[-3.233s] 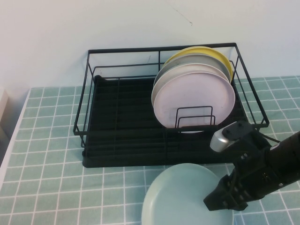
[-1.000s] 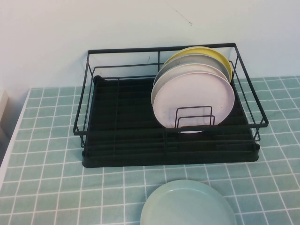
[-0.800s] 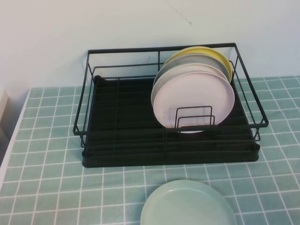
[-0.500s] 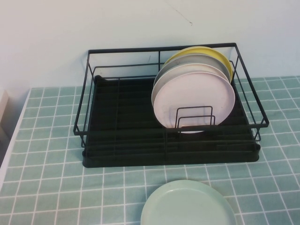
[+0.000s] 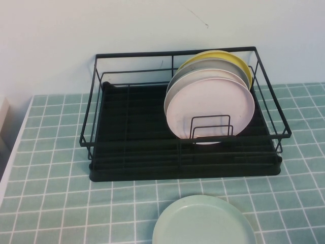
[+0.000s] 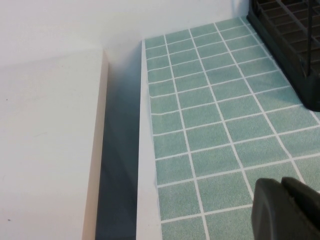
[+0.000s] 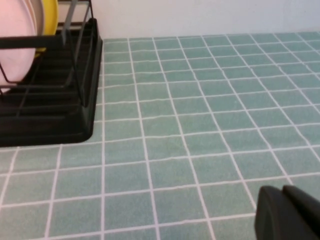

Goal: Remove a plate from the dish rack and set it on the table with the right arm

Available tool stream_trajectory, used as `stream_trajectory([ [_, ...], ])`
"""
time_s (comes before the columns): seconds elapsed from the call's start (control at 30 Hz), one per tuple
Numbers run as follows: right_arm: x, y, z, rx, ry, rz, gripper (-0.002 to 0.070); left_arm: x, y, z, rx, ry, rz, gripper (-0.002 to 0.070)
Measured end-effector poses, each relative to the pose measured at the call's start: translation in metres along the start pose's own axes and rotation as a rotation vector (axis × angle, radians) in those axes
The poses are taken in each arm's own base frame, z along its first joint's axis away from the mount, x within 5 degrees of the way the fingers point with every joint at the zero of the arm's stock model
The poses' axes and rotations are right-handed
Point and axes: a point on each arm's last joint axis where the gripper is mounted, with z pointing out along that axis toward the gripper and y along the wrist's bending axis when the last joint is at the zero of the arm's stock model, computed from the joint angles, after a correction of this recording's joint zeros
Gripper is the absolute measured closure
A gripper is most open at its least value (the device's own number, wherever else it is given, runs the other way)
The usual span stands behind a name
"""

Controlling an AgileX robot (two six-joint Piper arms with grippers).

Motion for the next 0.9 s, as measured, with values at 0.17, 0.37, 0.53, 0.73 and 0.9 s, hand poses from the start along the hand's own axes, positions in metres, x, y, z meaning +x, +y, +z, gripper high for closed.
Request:
stream_trajectory([
  [0.17,-0.0002,-0.0008,-0.0002,0.009,0.001,-0.019,0.0678,0.0000,0.0000,0.0000,0.000,0.000,0.000,0.0678],
  [0.37,-0.0002,-0.0009,-0.0002,0.010,0.001,-0.023,0.0678,0.0000,0.0000,0.0000,0.000,0.000,0.000,0.0678],
  [0.53,-0.0002,-0.0010,-0.0002,0.010,0.002,-0.024,0.0678,0.0000,0.0000,0.0000,0.000,0.000,0.000,0.0678],
  [0.73,0.0001,-0.0010,-0.0002,0.011,0.006,-0.026,0.0678,0.0000,0.0000,0.0000,0.000,0.000,0.000,0.0678],
  [0.9,0.0001,-0.0011,-0.0002,0.013,0.006,-0.026,0.0678,0.0000,0.0000,0.0000,0.000,0.000,0.000,0.0678],
])
